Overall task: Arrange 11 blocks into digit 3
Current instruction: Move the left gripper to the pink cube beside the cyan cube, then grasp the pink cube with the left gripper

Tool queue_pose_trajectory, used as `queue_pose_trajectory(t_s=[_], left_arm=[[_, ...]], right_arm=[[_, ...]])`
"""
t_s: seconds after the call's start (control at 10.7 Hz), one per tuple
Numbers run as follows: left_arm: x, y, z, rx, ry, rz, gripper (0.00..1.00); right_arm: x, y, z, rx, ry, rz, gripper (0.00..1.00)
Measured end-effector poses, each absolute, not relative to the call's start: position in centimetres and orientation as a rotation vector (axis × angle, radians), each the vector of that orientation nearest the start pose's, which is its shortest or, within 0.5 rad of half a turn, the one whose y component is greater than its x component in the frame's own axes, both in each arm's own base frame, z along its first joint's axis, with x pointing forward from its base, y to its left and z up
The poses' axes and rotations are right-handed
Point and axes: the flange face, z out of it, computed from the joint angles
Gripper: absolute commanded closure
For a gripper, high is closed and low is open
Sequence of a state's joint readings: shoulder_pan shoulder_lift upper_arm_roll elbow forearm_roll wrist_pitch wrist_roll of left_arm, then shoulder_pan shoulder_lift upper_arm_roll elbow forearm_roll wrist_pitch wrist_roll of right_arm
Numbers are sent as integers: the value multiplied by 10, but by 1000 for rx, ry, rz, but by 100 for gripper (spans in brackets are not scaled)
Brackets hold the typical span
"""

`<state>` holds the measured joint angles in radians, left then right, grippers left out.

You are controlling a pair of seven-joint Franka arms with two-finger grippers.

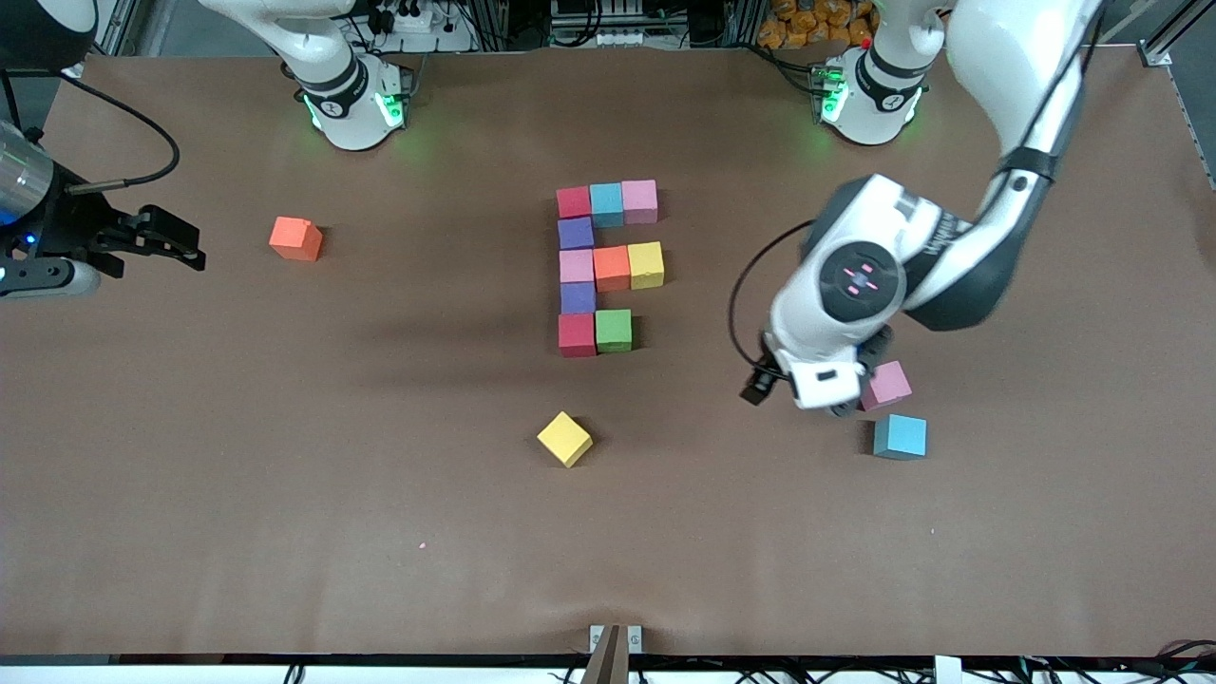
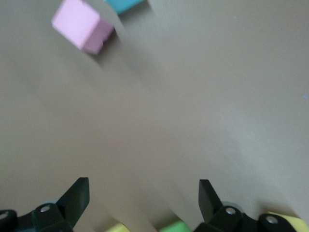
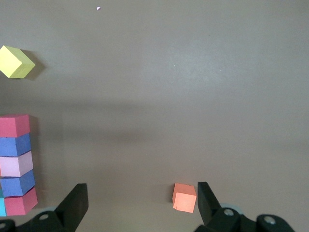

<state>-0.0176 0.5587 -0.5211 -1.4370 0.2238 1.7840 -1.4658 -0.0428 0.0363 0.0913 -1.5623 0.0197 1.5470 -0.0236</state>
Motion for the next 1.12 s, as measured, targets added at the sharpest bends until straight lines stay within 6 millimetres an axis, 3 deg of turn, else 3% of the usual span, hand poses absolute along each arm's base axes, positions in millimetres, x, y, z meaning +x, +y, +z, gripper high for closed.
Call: queue_pose_trajectory(t_s=[0.37, 0.47, 0.75, 1.12], left_arm=[[651, -147, 347, -2842, -1014, 318, 0], [651, -128, 338, -2854, -925, 330, 0], [641, -126, 299, -2853, -724, 317, 0], [636, -87, 263, -2935, -584, 323, 0]], right_arm=[[562, 31, 606, -3116, -119, 81, 0], [562, 31, 606, -3116, -119, 81, 0], [564, 30, 600, -3115, -118, 100, 0], [567, 29, 593, -3113, -114, 116, 0]])
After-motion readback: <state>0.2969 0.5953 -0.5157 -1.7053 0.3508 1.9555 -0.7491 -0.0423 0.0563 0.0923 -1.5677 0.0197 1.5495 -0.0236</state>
